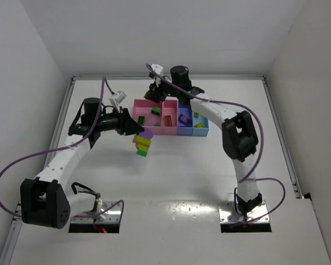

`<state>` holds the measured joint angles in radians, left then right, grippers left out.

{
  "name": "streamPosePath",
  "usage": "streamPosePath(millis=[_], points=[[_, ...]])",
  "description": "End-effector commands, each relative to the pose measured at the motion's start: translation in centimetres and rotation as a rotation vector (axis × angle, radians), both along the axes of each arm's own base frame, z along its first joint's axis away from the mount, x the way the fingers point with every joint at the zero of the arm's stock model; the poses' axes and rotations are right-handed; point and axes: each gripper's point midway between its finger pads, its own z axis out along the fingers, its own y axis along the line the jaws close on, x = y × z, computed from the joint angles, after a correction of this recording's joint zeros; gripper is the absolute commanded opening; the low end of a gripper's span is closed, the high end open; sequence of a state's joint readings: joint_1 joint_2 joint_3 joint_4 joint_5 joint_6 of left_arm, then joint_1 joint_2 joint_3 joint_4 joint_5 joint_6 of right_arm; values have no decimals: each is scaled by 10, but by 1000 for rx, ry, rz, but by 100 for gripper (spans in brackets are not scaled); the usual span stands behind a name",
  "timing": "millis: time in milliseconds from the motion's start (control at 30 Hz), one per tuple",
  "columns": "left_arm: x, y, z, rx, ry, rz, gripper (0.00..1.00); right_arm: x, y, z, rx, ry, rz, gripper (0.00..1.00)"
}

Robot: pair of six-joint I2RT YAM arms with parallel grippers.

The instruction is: Sort the legos into containers by color

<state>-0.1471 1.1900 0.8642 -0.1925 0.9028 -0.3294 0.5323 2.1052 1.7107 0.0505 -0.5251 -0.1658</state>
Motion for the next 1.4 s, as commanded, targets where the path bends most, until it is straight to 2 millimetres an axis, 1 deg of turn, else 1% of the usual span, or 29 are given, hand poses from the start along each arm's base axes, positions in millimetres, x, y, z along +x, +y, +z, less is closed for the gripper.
streamPosePath(millis=[0,33,167,200,233,267,333,367,400,433,467,500,533,567,600,633,667,700,733,767,800,833,867,933,1000,1033,1167,1233,1367], points=[[22,25,24,-43,-34,124,0,2,22,-20,57,208,21,0],[29,38,27,-49,-35,168,0,2,24,-40,38,247,26,0],[42,63,37,-63,-55,256,0,-2,22,-51,5,254,44,0],[44,66,39,-73,-51,272,0,-4,18,-64,-14,275,27,2],[48,69,39,-78,-53,284,0,-6,17,-69,-19,284,26,13],[51,74,45,-84,-63,300,0,-6,15,-74,-28,291,17,44],[57,79,45,-91,-59,334,0,-4,8,-78,-41,308,-3,67],[58,79,47,-104,-52,340,0,-8,6,-86,-51,326,-5,82],[61,79,47,-110,-54,342,0,-6,1,-67,-21,303,-6,86],[62,79,50,-119,-58,344,0,-16,-1,-70,-16,314,15,88],[62,78,48,-137,-36,351,0,-14,-10,-60,12,312,11,90],[61,77,46,-148,-27,355,0,-20,-12,-48,55,335,19,90],[66,81,50,-159,-53,375,0,-33,-14,-19,122,324,76,90],[67,80,45,-187,-13,386,0,-40,-17,-6,162,343,97,90],[67,79,47,-208,-14,380,0,-55,-23,12,227,425,141,90],[73,81,50,-229,-37,381,0,-64,-27,18,266,458,167,90],[74,79,55,-265,-15,380,0,-77,-32,39,304,480,202,88],[75,79,52,-280,-3,383,0,-95,-36,48,328,537,272,87],[74,77,50,-296,9,370,0,-107,-43,47,372,651,275,87],[78,76,59,-327,-6,370,0,-118,-44,51,395,708,301,85],[78,75,53,-340,18,365,0,-135,-51,60,449,805,333,85],[76,71,50,-354,34,359,0,-146,-54,50,455,965,304,85],[76,70,52,-382,42,350,0,-149,-54,66,503,888,355,85],[75,65,50,-407,60,342,0,-157,-56,69,525,988,372,85],[76,61,57,-440,58,329,0,-157,-56,64,517,1005,373,87],[76,61,60,-448,53,327,0,-154,-54,50,511,1087,342,88],[77,54,66,-454,48,304,0,-152,-43,43,502,1180,337,92],[77,54,66,-454,48,304,0,-153,-38,46,499,1182,349,95],[77,51,66,-455,48,304,0,-148,-24,45,510,1198,356,95]])
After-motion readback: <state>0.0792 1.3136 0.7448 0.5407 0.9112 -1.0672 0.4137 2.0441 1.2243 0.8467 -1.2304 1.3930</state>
